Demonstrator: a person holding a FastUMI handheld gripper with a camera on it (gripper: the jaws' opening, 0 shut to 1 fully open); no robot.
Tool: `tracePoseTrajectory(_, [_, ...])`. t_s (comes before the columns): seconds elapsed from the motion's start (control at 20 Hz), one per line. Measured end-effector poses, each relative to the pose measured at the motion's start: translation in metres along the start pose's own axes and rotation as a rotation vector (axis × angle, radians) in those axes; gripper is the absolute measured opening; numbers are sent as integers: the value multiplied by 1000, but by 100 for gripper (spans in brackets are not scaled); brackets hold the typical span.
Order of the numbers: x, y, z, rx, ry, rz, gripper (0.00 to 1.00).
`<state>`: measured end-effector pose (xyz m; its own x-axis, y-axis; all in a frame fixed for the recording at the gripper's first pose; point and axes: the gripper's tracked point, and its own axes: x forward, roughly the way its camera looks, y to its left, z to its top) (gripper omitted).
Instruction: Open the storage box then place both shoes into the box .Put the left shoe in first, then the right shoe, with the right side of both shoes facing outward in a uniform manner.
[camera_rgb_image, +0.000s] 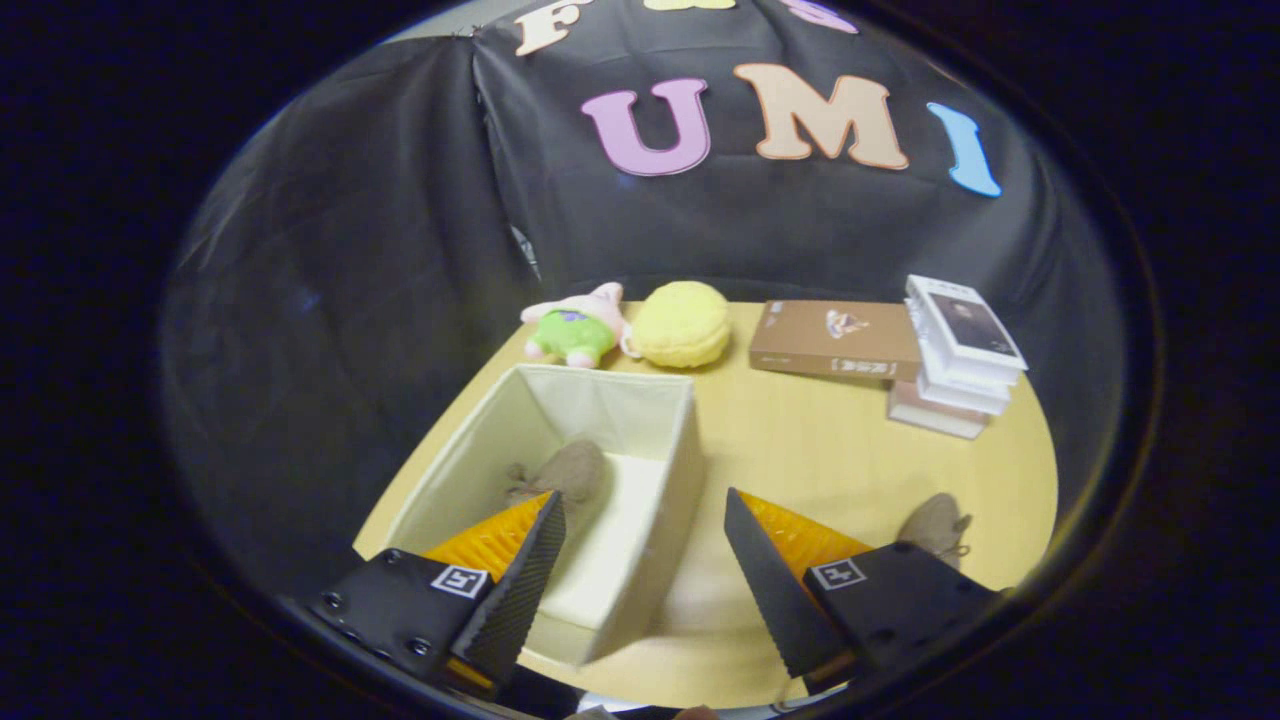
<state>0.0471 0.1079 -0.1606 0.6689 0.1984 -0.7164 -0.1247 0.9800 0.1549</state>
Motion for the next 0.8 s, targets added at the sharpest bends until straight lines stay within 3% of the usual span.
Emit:
tracePoseTrajectory(0.4, [-31, -138, -15, -10, -30, -186, 100])
tracePoseTrajectory(0.8, [-40, -255, -74, 55, 52, -320, 100])
